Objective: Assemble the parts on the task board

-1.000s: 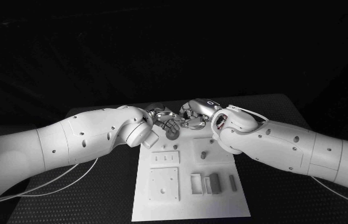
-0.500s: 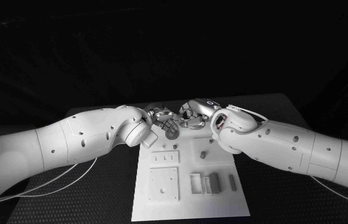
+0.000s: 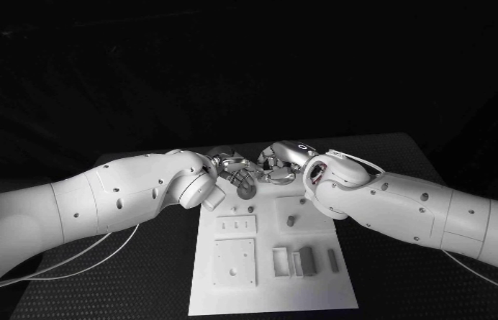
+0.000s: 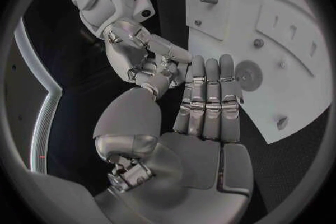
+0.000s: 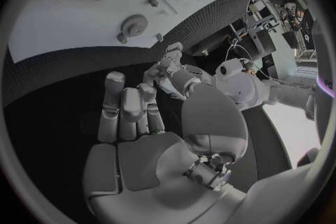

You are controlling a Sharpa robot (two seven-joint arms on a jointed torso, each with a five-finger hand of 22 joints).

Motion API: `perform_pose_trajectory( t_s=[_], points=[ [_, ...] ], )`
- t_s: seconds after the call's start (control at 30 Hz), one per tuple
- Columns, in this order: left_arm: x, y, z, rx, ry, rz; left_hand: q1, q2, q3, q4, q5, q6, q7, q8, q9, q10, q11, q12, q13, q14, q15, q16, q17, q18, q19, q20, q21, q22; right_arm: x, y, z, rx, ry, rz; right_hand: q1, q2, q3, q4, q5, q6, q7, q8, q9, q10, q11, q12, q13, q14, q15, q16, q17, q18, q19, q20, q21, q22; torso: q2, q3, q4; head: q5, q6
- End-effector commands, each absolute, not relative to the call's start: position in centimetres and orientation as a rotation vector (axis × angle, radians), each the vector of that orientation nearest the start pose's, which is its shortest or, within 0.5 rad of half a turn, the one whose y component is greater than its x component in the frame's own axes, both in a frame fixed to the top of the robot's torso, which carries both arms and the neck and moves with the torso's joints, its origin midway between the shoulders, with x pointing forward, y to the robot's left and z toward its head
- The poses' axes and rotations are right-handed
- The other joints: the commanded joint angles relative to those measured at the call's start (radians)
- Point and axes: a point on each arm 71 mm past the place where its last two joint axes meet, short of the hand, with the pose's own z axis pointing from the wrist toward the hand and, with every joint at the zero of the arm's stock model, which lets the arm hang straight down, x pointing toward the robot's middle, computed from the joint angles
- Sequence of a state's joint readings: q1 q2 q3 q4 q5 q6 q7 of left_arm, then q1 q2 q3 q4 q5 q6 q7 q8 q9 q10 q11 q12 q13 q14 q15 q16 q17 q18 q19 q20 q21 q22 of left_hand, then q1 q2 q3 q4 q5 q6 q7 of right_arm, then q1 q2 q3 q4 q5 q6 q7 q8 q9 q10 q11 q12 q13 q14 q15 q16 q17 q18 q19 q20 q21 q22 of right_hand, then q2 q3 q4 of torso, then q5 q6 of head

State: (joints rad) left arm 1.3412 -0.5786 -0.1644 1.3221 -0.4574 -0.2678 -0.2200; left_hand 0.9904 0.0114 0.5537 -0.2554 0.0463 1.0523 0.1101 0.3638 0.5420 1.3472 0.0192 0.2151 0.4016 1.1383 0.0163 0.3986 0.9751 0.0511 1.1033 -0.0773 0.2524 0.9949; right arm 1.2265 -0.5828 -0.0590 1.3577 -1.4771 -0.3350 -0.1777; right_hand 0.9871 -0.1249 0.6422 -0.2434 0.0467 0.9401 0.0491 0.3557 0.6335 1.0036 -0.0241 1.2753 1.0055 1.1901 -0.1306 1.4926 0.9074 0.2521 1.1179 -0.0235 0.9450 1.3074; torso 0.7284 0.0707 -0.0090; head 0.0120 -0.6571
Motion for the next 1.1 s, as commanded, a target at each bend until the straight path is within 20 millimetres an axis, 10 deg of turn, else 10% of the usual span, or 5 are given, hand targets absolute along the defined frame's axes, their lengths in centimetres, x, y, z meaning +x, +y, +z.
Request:
perform_pose_trajectory(
  t_s=[0.03, 0.3, 0.8, 1.1],
  points=[
    [52.9, 14.1, -18.9, -0.737, 1.976, -0.934, 0.001, 0.012, 0.004, -0.004, 0.005, 0.051, -0.039, 0.007, 0.006, 0.008, -0.003, 0.011, 0.008, 0.009, -0.002, 0.009, 0.004, 0.006, 0.001, -0.003, 0.006, 0.01, 51.4, -12.1, -19.0, -0.138, 1.686, 0.702, -0.033, -0.066, -0.012, 0.024, 0.004, -0.051, 0.078, -0.064, -0.027, -0.042, 0.038, -0.028, -0.011, -0.031, 0.039, -0.011, -0.008, 0.009, -0.026, 0.006, -0.015, 0.012, 0.0, 0.0005, 0.0005, 0.001, -0.002],
    [53.0, 15.0, -18.9, -0.718, 1.973, -0.893, -0.006, 0.015, 0.007, -0.009, 0.007, 0.06, -0.043, 0.008, 0.014, 0.01, -0.007, 0.023, 0.027, 0.013, -0.008, 0.02, 0.011, -0.002, -0.014, -0.011, 0.019, 0.044, 51.9, -14.9, -18.9, -0.061, 1.648, 0.726, -0.038, -0.116, -0.036, 0.052, 0.004, -0.173, 0.135, -0.137, -0.063, -0.122, 0.096, -0.073, -0.037, -0.114, 0.094, -0.033, -0.005, 0.001, -0.1, 0.035, -0.049, 0.013, -0.001, -0.0004, 0.001, 0.008, -0.004],
    [50.8, 18.3, -20.8, -0.599, 1.961, -0.689, -0.015, 0.002, 0.01, -0.015, 0.006, 0.075, -0.049, 0.002, 0.036, 0.026, -0.028, 0.084, 0.099, 0.012, -0.03, 0.14, 0.062, -0.001, -0.013, -0.034, 0.091, 0.17, 54.4, -22.6, -17.6, 0.282, 1.555, 0.767, -0.048, -0.079, -0.063, 0.108, 0.004, -0.162, 0.135, -0.13, -0.072, -0.127, 0.097, -0.052, -0.05, -0.131, 0.096, -0.021, -0.004, 0.01, -0.118, 0.053, -0.047, 0.019, -0.002, 0.0021, 0.0003, 0.028, -0.02],
    [49.2, 19.1, -21.6, -0.556, 1.982, -0.609, 0.01, -0.005, -0.005, -0.028, 0.005, 0.082, -0.063, -0.014, 0.041, 0.048, -0.086, 0.423, 0.361, 0.055, -0.098, 0.428, 0.183, 0.015, 0.078, -0.094, 0.241, 0.326, 56.5, -23.8, -14.3, 0.291, 1.483, 0.748, -0.046, -0.069, -0.073, 0.104, 0.004, -0.161, 0.135, -0.129, -0.074, -0.128, 0.096, -0.049, -0.054, -0.133, 0.095, -0.02, -0.005, 0.01, -0.12, 0.055, -0.047, 0.019, -0.002, 0.0032, 0.0015, 0.029, -0.044]
  ],
)
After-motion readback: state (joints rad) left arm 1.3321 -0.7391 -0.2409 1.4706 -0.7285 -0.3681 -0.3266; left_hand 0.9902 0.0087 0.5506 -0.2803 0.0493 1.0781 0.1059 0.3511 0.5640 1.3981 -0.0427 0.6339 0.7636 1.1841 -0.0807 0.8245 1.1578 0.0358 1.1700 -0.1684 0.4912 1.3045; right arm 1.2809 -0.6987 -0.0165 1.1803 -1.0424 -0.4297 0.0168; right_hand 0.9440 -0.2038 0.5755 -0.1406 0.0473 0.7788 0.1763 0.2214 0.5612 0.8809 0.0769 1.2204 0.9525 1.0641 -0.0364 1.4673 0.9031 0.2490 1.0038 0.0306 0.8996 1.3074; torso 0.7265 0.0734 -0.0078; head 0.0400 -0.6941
